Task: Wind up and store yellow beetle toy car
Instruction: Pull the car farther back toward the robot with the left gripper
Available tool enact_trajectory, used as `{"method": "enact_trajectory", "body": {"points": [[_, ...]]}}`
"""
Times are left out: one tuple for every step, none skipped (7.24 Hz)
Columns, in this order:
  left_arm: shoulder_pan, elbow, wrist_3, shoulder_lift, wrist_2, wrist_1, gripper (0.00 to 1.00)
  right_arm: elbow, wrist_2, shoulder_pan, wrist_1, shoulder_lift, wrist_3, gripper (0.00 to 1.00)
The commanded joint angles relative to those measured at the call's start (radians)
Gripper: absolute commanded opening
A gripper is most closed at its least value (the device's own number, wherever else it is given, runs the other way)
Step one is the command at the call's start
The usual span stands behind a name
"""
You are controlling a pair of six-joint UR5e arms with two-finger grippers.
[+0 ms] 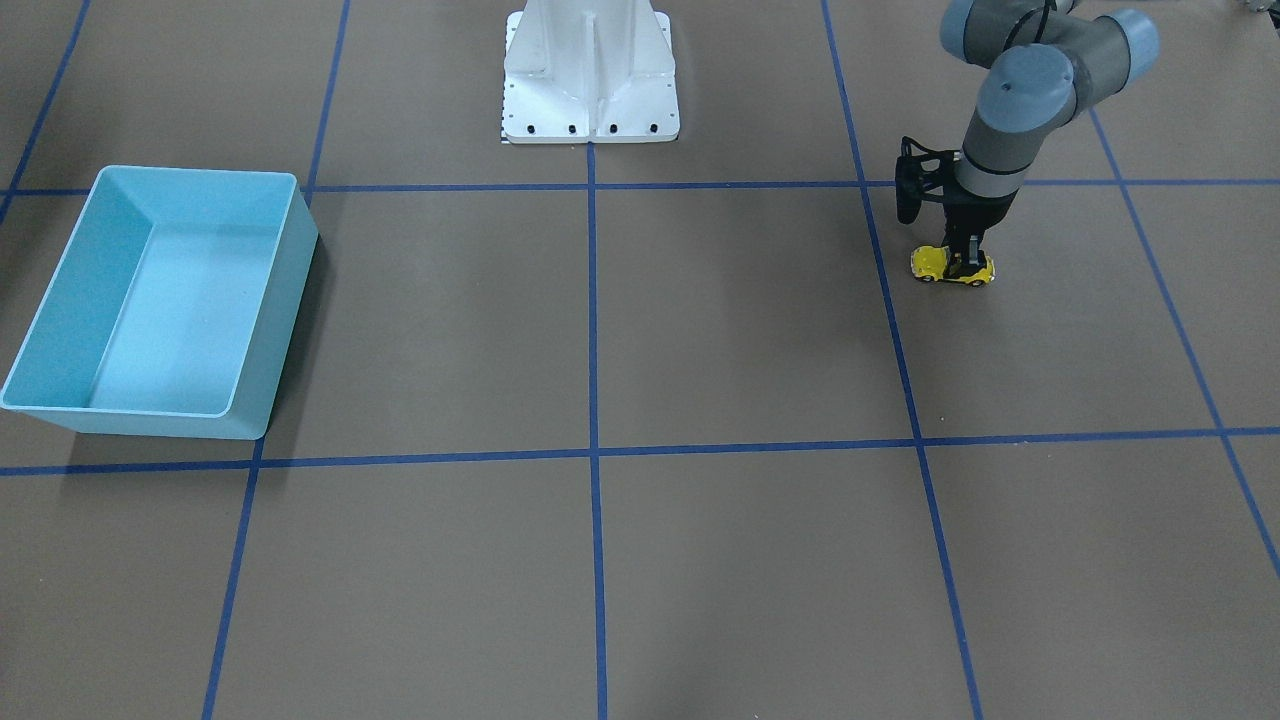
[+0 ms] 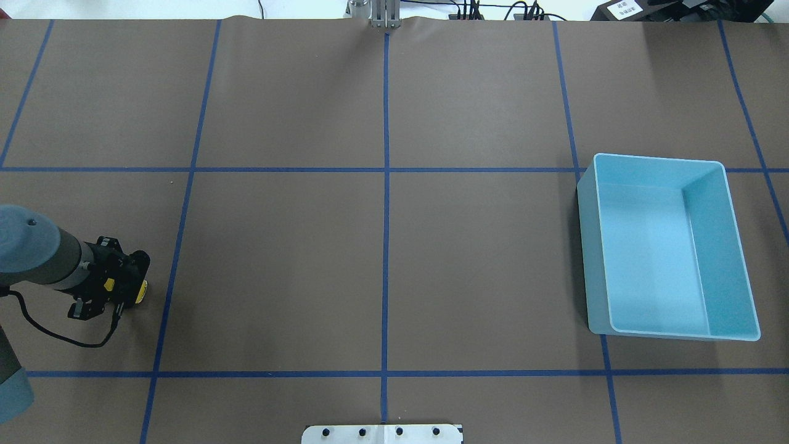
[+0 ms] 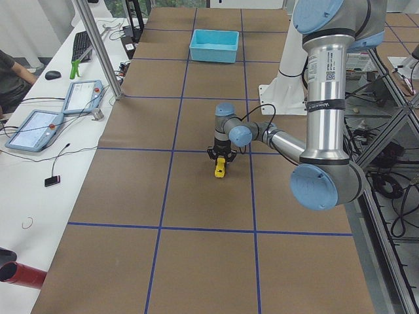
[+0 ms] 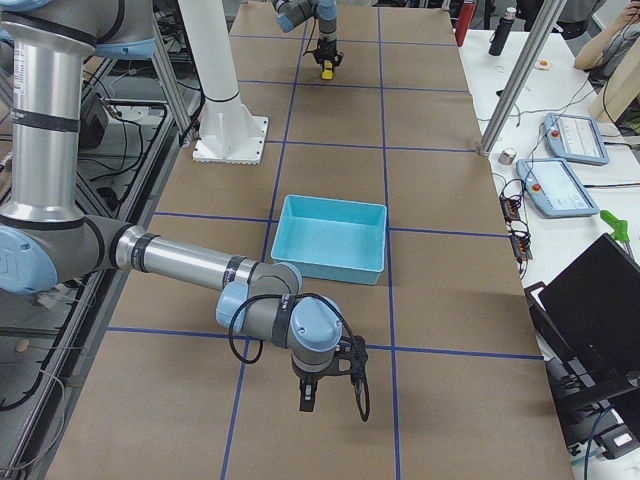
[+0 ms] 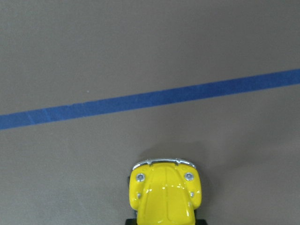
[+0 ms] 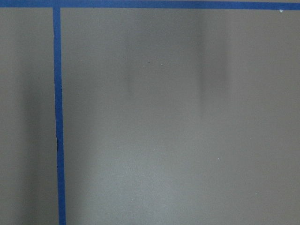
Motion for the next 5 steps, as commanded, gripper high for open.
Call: {"method": "enact_trajectory", "body": {"points": [[0.0,-0.002,0.0,0.01,0.0,-0.005,0.0,0.0,0.0,0.0,0.0,0.0,0.0,1.0],[0.0,-0.01,0.0,0.015,0.0,-0.007,0.06,0.0,0.0,0.0,0.0,0.0,0.0,1.0],[0.0,-0.017,-0.002,0.021,0.0,-0.008,0.99,0.0,0.0,0.0,0.0,0.0,0.0,1.0],[0.0,-0.022,-0.002,0.032,0.0,-0.01,1.0,0.0,0.0,0.0,0.0,0.0,0.002,1.0],[0.0,-0.023,-0.002,0.033,0.0,-0.01,1.0,0.0,0.0,0.0,0.0,0.0,0.0,1.0]]}}
